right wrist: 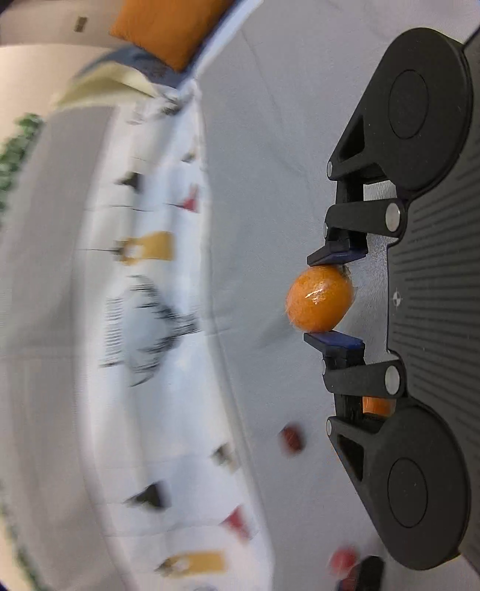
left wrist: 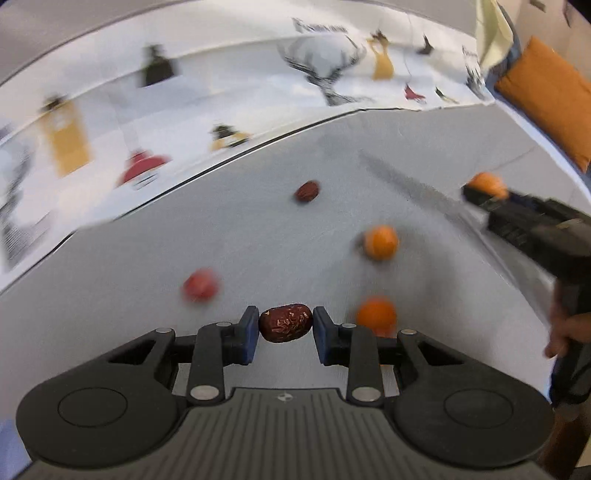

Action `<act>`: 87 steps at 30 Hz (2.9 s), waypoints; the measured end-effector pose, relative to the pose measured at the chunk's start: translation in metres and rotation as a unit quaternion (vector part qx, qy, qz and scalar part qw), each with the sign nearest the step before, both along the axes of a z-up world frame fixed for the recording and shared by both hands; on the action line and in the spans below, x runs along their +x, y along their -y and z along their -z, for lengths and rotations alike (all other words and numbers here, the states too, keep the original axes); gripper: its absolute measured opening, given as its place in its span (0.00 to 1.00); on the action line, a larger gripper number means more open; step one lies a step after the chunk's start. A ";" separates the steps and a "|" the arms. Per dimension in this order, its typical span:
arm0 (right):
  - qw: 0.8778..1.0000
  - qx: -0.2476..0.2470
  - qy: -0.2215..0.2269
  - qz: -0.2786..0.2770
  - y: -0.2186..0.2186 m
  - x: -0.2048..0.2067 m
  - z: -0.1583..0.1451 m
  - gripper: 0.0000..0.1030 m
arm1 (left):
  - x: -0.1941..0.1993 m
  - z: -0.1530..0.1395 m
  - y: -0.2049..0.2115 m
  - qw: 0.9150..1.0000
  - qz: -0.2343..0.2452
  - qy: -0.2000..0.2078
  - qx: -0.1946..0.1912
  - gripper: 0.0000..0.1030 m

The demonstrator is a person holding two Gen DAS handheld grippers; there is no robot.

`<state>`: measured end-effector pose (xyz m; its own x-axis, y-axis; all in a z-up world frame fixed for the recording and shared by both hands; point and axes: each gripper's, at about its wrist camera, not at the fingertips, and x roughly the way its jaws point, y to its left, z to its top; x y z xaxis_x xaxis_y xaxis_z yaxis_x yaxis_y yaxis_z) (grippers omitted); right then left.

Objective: Organize fruits
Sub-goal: 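Carry the red date and wrapped orange over the blue plate and release both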

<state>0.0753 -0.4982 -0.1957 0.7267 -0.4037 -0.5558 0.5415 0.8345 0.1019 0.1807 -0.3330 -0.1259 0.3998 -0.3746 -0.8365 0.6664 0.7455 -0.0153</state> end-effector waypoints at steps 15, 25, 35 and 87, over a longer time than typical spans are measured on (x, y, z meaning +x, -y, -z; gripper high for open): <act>0.974 0.134 0.098 -0.155 -0.219 -0.182 -0.141 0.37 | -0.166 -0.103 -0.259 0.988 -0.149 0.016 0.029 0.34; 0.961 0.084 0.075 -0.252 -0.333 -0.239 -0.174 0.37 | -0.243 -0.125 -0.341 0.980 -0.193 0.040 -0.020 0.34; 0.951 0.017 0.093 -0.294 -0.378 -0.255 -0.203 0.37 | -0.266 -0.137 -0.378 0.973 -0.220 0.054 -0.055 0.34; 0.958 0.029 0.037 -0.283 -0.378 -0.200 -0.183 0.37 | -0.204 -0.115 -0.373 0.970 -0.238 0.028 -0.053 0.34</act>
<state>-0.1243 -0.1205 -0.0125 0.8582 0.0962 -0.5042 -0.0060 0.9841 0.1775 -0.0231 0.0402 -0.0114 0.5912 -0.2194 -0.7761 0.2502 0.9647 -0.0821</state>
